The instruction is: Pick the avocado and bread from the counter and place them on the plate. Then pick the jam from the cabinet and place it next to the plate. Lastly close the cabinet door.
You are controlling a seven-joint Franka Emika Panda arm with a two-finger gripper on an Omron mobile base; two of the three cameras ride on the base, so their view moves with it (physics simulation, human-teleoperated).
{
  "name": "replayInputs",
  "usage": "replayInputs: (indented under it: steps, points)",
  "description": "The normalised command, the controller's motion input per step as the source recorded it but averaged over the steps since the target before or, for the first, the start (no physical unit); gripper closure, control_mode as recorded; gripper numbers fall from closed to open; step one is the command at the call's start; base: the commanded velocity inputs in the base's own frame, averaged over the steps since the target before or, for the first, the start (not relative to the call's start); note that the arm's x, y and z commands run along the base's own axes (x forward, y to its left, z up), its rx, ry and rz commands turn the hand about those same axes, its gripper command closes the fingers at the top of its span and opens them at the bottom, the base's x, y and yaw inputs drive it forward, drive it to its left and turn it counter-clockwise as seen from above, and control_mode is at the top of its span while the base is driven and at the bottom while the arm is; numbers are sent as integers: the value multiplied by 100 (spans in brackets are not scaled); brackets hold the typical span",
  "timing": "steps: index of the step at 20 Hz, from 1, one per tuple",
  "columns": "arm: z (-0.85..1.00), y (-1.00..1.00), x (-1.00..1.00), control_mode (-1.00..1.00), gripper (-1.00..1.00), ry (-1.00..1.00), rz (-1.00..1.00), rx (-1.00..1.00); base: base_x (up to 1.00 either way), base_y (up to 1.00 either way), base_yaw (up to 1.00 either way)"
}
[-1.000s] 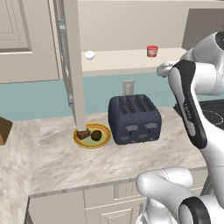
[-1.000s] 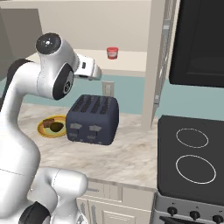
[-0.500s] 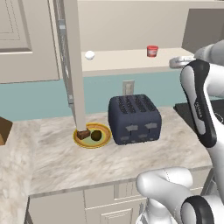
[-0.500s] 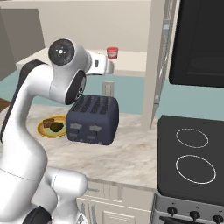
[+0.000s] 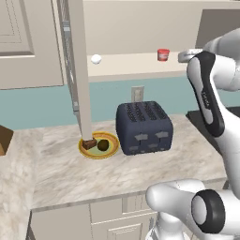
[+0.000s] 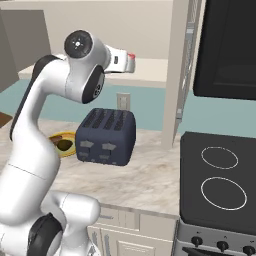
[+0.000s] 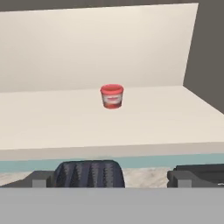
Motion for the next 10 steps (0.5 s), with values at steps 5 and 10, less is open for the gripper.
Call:
replayInputs:
  steps: [5,10]
  points:
    - [-7,-8,46,-100,-100,5,0,2,0,0,0]
    - [-7,-2,50,-100,-100,0,0,0,0,0,0]
